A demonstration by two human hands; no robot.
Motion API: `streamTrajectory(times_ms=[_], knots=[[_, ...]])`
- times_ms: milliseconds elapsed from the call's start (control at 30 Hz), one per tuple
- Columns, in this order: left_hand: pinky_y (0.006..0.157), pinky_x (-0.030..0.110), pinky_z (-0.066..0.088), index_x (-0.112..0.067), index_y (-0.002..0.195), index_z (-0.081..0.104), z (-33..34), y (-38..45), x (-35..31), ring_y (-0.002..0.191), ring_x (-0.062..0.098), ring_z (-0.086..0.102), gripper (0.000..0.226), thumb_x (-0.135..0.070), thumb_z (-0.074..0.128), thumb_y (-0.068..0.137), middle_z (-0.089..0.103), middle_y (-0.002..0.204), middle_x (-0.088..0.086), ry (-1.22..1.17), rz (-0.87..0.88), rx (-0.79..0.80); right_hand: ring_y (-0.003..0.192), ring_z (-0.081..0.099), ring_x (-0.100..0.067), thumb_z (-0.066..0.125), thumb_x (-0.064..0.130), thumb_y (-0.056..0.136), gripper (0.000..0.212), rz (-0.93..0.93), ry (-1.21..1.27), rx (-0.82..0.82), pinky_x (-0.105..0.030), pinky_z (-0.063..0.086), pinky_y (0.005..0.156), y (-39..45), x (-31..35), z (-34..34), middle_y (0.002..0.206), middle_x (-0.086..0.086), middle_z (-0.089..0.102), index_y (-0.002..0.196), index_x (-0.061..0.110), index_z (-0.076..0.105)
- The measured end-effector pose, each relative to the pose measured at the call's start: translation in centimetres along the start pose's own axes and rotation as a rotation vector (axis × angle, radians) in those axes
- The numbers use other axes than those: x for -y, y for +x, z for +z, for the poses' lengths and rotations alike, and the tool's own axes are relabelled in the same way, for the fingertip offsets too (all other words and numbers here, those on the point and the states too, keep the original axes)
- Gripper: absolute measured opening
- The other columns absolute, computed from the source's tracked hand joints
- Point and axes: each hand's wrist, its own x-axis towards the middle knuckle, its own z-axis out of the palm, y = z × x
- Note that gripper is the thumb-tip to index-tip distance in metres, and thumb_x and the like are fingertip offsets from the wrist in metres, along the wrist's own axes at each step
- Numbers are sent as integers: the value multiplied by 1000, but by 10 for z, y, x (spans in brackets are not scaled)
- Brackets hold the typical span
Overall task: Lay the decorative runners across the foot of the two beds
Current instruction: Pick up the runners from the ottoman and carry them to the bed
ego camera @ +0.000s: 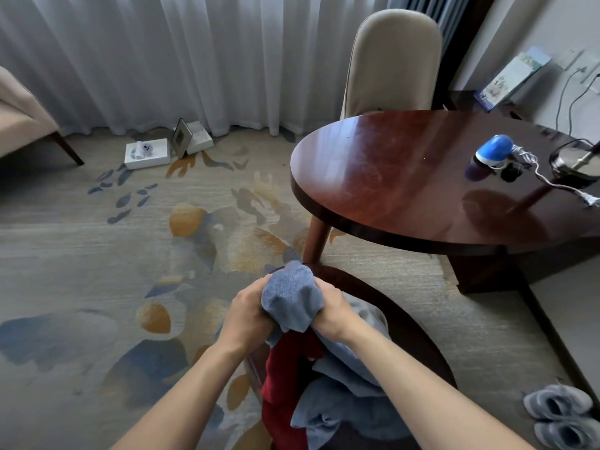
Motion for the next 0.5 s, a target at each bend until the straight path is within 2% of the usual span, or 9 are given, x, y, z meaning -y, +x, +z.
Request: streamTrajectory(times_ms=[100, 167, 233, 300, 400, 467, 500], knots=[[69, 33, 55, -36, 99, 68, -6, 2, -1, 83, 5, 67, 50, -7, 65, 59, 70, 87, -19, 52, 29, -15, 100, 63, -6, 70, 30, 79, 38, -7, -14, -50, -28, 52, 86, -6, -12, -5, 108, 10, 66, 113, 34, 57], [65, 36, 56, -31, 92, 68, -10, 3, -1, 77, 6, 66, 44, -2, 65, 60, 69, 82, -16, 66, 24, -18, 112, 58, -14, 71, 26, 76, 52, 15, -121, -58, -36, 50, 94, -6, -24, -8, 120, 6, 59, 124, 32, 52], [63, 39, 56, -31, 90, 68, -12, 4, 2, 73, 8, 66, 45, 2, 66, 60, 68, 80, -14, 58, 9, -4, 122, 51, -18, 71, 32, 76, 73, 61, -258, -20, -41, 48, 99, -7, -35, -10, 132, 5, 47, 140, 35, 37], [60, 38, 57, -37, 90, 67, -15, 4, -2, 71, 7, 67, 51, 4, 67, 60, 67, 82, -17, 40, 28, 35, 128, 45, -16, 70, 45, 72, 95, 81, -315, 20, -41, 47, 100, -9, -46, -12, 142, 8, 35, 150, 41, 16], [66, 24, 51, -40, 97, 65, -24, 2, -14, 77, -1, 62, 48, -6, 70, 63, 62, 87, -24, 73, 233, 61, 135, 41, -20, 68, 53, 62, 116, 87, -351, 44, -44, 48, 100, -6, -58, -9, 148, 12, 26, 149, 50, -8], [68, 27, 51, -28, 101, 66, -35, 1, -17, 82, 5, 63, 38, -7, 73, 71, 62, 90, -18, 89, 332, 69, 134, 41, -19, 71, 53, 61, 120, 95, -348, 42, -44, 48, 98, -1, -64, -5, 145, 13, 30, 149, 52, -11], [69, 32, 53, -21, 100, 67, -40, 1, -17, 83, 10, 64, 30, -7, 74, 75, 63, 91, -13, 95, 352, 69, 130, 43, -17, 71, 52, 63, 115, 83, -341, 41, -42, 49, 95, 2, -65, -1, 141, 13, 35, 149, 54, -5]])
